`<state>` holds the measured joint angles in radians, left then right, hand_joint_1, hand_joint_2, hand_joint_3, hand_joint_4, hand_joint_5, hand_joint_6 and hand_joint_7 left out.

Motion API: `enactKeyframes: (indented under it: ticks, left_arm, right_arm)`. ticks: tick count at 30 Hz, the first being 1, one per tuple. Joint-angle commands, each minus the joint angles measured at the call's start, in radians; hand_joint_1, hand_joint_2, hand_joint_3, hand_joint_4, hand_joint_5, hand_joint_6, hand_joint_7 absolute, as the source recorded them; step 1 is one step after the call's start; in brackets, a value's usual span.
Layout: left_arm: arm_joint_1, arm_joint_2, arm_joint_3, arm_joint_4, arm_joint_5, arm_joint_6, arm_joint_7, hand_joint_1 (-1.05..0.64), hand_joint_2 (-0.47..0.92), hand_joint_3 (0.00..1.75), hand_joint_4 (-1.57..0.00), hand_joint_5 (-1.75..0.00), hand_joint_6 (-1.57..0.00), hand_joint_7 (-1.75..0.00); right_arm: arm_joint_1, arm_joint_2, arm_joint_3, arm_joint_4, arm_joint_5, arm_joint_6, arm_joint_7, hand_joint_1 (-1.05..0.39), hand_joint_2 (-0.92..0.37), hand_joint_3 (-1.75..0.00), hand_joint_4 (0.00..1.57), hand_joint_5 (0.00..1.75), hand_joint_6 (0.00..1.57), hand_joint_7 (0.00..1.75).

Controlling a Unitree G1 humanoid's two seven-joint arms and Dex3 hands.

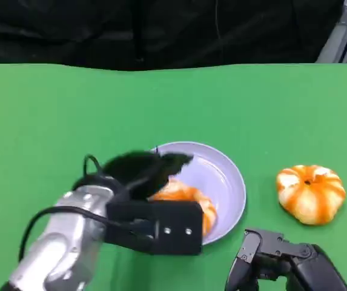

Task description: Grasp the bread from the table and place it into the plate.

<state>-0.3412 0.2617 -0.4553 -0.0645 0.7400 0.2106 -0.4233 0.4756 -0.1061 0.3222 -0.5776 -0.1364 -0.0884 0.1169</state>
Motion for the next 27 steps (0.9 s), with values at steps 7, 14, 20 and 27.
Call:
enactKeyframes:
  ticks: [7,14,20,27]
  left_arm:
    - [0.230,-0.024,0.250,-0.280,-0.301,0.030,0.033,-0.76,0.92,0.37,0.00,-0.54,-0.15,-0.18]
    - [0.423,-0.078,0.390,-0.437,-0.497,-0.044,0.101,-0.54,0.92,0.21,-0.12,-0.97,-0.35,-0.25]
    - [0.581,-0.114,0.453,-0.493,-0.610,-0.179,0.157,-0.40,0.92,0.18,-0.33,-1.02,-0.51,-0.33]
    - [0.825,-0.201,0.486,-0.475,-0.715,-0.488,0.235,0.02,0.37,1.45,-0.88,-1.50,-0.83,-1.34]
  right_arm:
    - [-0.003,-0.001,-0.005,0.007,0.005,-0.006,-0.007,0.12,-0.25,-1.55,0.90,1.70,0.76,1.47]
    - [-0.002,0.002,-0.001,0.001,0.006,0.009,-0.008,0.12,-0.26,-1.56,0.90,1.70,0.76,1.47]
    - [-0.003,0.001,0.003,0.001,0.000,0.010,-0.012,0.12,-0.25,-1.57,0.91,1.69,0.76,1.48]
    - [-0.009,-0.003,-0.005,0.006,0.009,0.013,-0.009,0.11,-0.25,-1.57,0.91,1.68,0.76,1.47]
